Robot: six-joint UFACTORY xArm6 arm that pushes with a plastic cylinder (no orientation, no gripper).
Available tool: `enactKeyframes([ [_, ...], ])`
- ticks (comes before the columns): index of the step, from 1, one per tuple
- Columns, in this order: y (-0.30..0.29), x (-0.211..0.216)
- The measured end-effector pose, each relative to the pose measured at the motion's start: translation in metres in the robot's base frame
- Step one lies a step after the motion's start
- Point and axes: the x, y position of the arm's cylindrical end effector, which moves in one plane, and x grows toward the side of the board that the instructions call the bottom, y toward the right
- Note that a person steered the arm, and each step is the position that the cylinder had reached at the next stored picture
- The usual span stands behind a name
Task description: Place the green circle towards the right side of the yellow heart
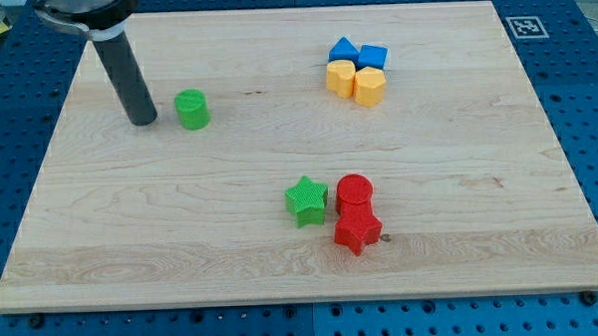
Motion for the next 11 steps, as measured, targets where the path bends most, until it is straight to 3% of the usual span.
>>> enactKeyframes([
  [6, 0.102, -0.01],
  [11, 0.11, 0.017],
])
